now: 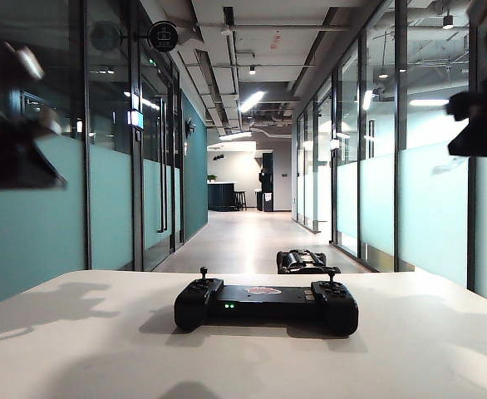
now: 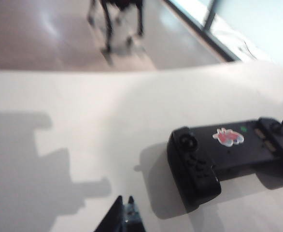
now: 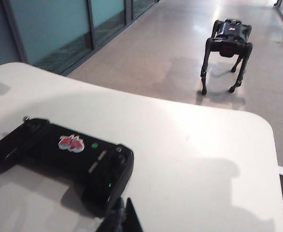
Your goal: Push the left joystick on the remote control sitting on the white table forward to make the robot dog walk in a straight line until it approaches the door.
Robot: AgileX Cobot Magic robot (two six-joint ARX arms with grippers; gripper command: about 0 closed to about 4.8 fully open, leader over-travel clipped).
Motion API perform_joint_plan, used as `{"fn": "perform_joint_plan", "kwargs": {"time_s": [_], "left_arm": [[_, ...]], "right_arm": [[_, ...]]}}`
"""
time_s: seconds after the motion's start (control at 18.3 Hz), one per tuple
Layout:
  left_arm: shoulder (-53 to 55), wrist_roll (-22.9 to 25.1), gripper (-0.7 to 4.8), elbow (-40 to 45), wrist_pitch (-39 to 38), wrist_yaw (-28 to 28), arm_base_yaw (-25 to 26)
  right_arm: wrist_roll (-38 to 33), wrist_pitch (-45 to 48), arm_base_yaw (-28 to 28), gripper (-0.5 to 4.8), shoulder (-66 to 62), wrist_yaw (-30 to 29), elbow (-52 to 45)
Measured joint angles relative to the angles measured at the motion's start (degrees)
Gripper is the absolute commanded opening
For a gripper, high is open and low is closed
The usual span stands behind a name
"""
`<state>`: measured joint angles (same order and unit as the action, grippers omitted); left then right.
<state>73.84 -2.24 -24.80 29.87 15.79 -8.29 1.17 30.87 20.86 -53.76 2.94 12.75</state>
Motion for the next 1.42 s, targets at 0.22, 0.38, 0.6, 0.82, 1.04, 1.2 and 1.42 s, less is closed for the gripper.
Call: {"fn": "perform_joint_plan", "kwargs": {"time_s": [0.22, 0.38, 0.6, 0.82, 1.04, 1.2, 1.42], "left_arm": [[8.4, 0.0, -0.05, -5.0, 0.7, 2.1, 0.0], [13.2, 0.0, -0.05, -6.1, 4.3, 3.5, 0.0], [17.3, 0.0, -0.05, -7.9, 7.4, 4.6, -1.6], [21.2, 0.0, -0.05, -10.4, 8.5, 4.7, -3.7], [26.1, 0.0, -0.05, -14.6, 8.9, 6.3, -4.5], [30.2, 0.0, -0.05, -17.6, 9.2, 7.0, -5.4], [31.9, 0.0, -0.05, -18.5, 9.4, 7.2, -6.5]], "right_arm": [[-0.9, 6.8, 0.6, -0.02, -8.6, -0.4, 0.0], [-2.3, 10.6, 0.6, -0.02, -15.0, -1.4, 0.0], [-2.9, 14.5, 0.6, -0.02, -21.8, -1.5, 0.3], [-3.8, 16.5, 0.7, -0.02, -28.2, -2.8, 3.2], [-3.9, 17.6, 1.8, -0.01, -36.2, -3.0, 7.5], [-4.1, 18.3, 2.3, 2.77, -43.1, -3.0, 11.4], [-6.1, 16.9, 2.3, 3.38, -50.2, -4.3, 17.7]]}}
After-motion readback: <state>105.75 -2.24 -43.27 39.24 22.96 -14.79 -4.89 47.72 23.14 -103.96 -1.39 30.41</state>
